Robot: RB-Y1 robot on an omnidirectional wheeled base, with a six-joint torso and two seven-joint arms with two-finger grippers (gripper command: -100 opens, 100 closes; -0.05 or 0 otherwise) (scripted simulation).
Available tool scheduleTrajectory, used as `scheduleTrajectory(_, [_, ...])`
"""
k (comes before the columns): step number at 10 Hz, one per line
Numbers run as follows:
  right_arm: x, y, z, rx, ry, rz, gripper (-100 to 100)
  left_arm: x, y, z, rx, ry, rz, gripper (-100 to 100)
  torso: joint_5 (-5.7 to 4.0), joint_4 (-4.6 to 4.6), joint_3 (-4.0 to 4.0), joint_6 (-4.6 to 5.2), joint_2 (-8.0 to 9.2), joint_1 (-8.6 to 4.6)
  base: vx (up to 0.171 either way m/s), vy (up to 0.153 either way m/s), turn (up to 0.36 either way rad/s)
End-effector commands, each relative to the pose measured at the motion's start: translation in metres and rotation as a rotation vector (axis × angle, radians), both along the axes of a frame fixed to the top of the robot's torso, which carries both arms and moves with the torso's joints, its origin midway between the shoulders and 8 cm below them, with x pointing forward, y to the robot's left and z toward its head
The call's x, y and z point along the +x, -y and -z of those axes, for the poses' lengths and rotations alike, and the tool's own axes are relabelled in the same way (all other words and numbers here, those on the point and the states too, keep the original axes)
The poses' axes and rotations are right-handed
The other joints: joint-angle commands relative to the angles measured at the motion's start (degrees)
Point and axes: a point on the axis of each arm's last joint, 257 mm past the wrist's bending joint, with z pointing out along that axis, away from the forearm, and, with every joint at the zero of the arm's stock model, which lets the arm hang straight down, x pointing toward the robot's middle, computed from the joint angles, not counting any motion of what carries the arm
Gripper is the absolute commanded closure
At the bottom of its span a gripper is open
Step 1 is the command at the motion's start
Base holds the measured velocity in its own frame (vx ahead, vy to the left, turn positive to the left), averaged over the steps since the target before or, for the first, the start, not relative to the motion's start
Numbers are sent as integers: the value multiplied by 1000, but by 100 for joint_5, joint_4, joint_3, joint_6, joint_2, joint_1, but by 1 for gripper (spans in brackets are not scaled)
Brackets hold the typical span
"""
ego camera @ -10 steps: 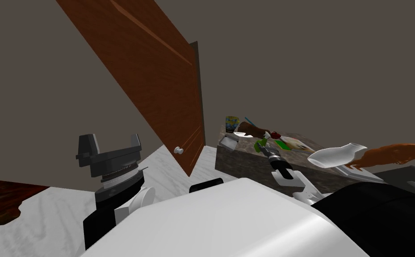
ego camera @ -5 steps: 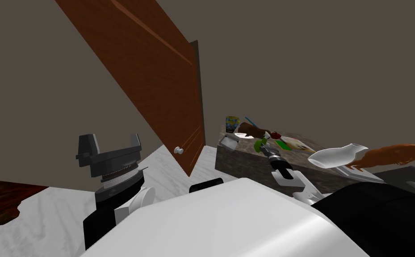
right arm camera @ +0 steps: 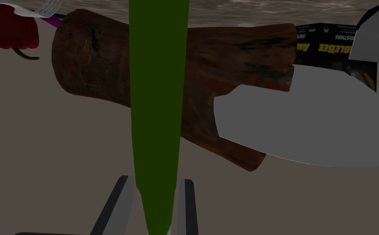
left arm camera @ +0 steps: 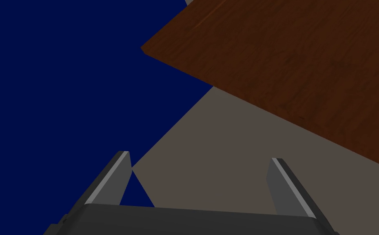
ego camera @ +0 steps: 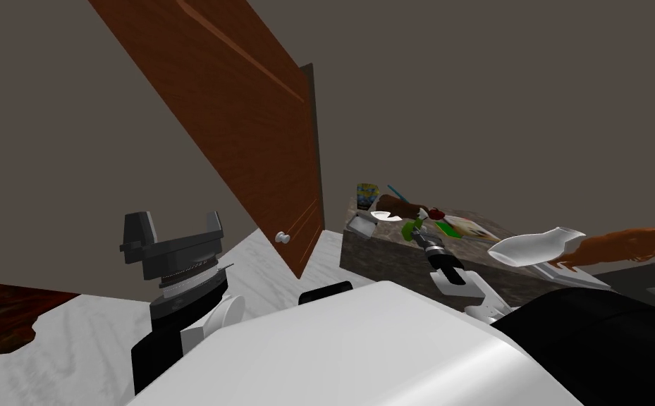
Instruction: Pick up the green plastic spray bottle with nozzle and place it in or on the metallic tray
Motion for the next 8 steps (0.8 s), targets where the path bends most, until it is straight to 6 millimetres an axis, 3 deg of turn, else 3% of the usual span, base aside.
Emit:
scheduleTrajectory(1, [-16,3,8,23,-8,21,100,0,0,0,0,0,0,0,0,0,0,0,0,0,27,124,16])
scheduleTrajectory(5, [-45,9,8,57,-10,61,100,0,0,0,0,0,0,0,-59,-32,-20,-4,-9,51,36,166,19])
scheduleTrajectory(8, [-56,15,-1,74,-4,78,100,0,0,0,0,0,0,0,-67,-38,-32,-9,-28,61,70,190,32])
